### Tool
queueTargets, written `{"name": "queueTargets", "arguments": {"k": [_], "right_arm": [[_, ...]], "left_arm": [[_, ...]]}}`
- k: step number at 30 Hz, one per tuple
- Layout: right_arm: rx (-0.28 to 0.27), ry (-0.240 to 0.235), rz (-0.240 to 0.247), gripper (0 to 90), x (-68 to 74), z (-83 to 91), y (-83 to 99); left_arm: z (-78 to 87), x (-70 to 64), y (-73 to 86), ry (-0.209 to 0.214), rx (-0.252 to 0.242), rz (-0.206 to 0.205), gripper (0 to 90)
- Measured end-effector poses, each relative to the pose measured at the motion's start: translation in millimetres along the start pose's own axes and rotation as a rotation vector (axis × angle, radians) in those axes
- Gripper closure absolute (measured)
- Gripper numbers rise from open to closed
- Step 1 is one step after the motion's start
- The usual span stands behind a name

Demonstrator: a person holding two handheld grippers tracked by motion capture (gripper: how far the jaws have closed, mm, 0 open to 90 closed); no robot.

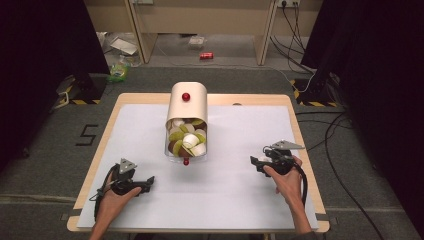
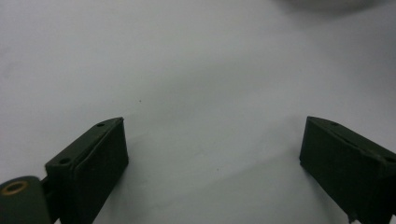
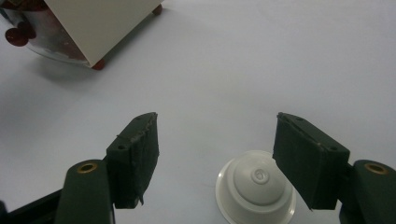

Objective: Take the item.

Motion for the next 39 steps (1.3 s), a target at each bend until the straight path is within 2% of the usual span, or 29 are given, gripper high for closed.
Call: {"name": "queueTargets", "arguments": {"k": [18,39], "right_arm": [[-0.025,-0.053,0.042,31.5,25.4,0.5,-10.9],[-0.058,-0.122,0.065,31.2,57.3,0.4,-23.4]], "left_arm": [[0.0,0.1,0.0,0.0,0.0,-0.001,6.8],[-0.1,0.1,-0.1,0.0,0.002,0.0,6.8]]}}
Point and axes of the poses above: each handheld gripper's, and its own axes: z roughly backward along the jaws, y roughly out of its underside, x roughly to its left, the point moved 5 cm from there along -z, roughly forward along the jaws, and after that the axes turned 12 degrees about -x, right-handed, at the moved point
